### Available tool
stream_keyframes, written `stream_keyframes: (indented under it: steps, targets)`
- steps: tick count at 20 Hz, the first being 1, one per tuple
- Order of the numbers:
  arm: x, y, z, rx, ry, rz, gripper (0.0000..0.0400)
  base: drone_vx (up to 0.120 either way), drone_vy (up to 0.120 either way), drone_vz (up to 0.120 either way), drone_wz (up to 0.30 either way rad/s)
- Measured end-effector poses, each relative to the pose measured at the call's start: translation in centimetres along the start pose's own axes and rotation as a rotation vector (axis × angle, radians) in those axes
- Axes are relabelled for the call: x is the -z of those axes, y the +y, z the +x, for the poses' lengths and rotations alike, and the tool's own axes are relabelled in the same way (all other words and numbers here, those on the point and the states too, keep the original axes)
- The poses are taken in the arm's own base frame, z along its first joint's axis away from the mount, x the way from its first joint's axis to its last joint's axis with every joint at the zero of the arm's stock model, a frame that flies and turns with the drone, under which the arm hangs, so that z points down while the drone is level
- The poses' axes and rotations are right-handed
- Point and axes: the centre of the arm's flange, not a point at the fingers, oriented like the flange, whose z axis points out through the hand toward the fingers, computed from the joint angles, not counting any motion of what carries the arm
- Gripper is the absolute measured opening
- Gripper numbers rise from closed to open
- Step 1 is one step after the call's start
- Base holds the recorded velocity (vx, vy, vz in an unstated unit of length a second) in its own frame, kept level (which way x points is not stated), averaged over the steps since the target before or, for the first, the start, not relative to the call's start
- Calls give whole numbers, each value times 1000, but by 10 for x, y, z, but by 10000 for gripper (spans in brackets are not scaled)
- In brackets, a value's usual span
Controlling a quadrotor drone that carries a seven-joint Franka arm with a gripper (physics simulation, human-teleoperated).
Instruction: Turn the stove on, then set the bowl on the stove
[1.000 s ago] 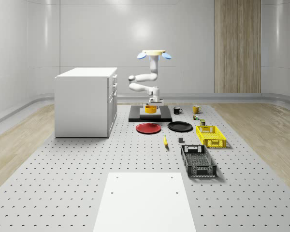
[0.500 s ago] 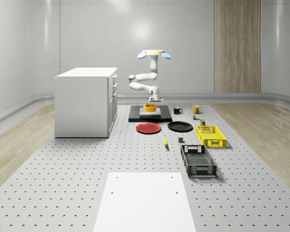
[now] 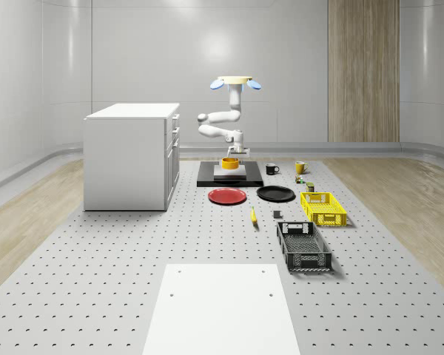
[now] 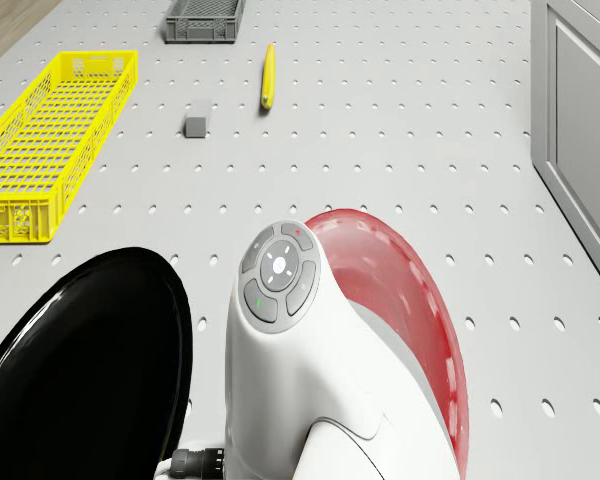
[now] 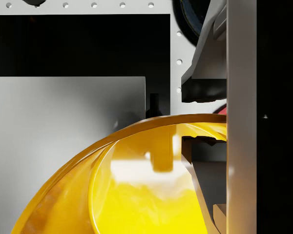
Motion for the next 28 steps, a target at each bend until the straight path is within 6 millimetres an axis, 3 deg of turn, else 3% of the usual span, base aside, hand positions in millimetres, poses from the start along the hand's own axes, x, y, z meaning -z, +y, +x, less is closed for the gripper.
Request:
stream_keyframes:
  steps: [8, 13, 23, 28]
  targets:
    - [0, 0, 0, 0, 0, 0, 100, -120, 0, -5, 0]
    - [0, 0, 0, 0, 0, 0, 100, -120, 0, -112, 0]
    - [0, 0, 0, 0, 0, 0, 100, -120, -12, 0, 0]
    - [-8, 0, 0, 0, 0, 0, 100, -16, 0, 0, 0]
